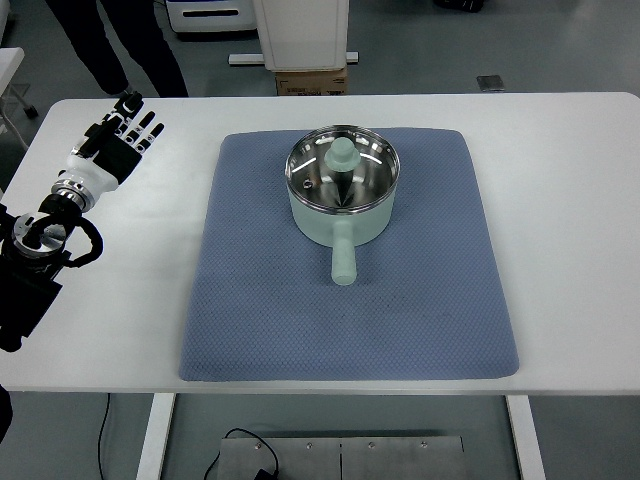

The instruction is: Rotate green pot handle

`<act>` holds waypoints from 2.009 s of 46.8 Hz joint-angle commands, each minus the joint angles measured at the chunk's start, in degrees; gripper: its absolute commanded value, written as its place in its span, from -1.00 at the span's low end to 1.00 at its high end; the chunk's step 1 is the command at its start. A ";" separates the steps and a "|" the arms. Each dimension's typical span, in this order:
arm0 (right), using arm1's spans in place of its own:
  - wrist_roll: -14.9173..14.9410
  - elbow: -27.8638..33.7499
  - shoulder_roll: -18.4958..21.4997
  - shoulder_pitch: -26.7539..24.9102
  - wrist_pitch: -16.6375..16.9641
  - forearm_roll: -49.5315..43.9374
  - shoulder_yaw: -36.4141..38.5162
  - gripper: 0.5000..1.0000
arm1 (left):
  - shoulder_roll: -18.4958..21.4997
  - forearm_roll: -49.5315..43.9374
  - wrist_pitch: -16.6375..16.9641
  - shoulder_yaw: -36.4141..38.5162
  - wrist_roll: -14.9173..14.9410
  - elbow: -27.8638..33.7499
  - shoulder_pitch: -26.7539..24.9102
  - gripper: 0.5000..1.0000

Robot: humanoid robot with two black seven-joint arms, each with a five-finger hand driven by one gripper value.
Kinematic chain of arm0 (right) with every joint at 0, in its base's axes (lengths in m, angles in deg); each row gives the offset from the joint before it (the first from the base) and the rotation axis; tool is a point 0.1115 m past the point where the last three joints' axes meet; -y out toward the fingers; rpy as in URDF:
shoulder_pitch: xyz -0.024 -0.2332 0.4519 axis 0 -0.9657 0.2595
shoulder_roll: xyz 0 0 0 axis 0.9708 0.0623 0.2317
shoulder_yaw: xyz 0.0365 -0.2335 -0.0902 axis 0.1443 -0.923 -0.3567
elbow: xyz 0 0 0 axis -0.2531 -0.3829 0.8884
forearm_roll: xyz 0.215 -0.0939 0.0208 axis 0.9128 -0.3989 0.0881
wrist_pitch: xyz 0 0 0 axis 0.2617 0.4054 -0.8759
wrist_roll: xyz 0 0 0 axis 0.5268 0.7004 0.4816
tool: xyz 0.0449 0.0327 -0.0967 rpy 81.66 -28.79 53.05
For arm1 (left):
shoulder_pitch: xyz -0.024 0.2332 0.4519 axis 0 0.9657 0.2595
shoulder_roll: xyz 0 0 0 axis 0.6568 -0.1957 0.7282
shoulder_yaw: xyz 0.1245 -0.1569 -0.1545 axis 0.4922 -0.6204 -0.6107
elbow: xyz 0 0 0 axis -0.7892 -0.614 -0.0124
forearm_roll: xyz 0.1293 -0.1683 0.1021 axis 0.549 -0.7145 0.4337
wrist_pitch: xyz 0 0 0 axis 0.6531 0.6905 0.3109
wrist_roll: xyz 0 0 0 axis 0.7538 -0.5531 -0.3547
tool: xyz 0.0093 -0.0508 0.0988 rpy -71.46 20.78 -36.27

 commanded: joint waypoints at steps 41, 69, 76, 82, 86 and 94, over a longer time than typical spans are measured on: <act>0.00 -0.01 0.00 0.00 0.01 -0.05 0.00 1.00 | 3.96 14.13 2.67 11.58 0.14 26.27 -16.42 1.00; 0.00 -0.01 0.00 0.00 0.01 0.04 0.00 1.00 | -0.16 16.06 0.65 39.09 0.75 45.60 -33.21 1.00; 0.00 -0.01 0.00 0.00 0.01 0.04 0.09 1.00 | -2.01 19.48 -1.54 44.10 0.75 47.28 -33.56 1.00; 0.00 -0.01 0.00 0.00 0.01 0.04 0.00 1.00 | -2.80 22.30 -5.23 47.44 2.51 47.37 -34.27 1.00; 0.00 -0.01 0.00 0.00 0.01 0.04 0.00 1.00 | -2.98 25.11 -7.69 49.11 4.00 47.37 -34.44 1.00; 0.00 -0.01 0.00 0.00 0.01 -0.05 0.00 1.00 | -2.89 33.19 -10.79 52.01 4.09 47.19 -35.85 1.00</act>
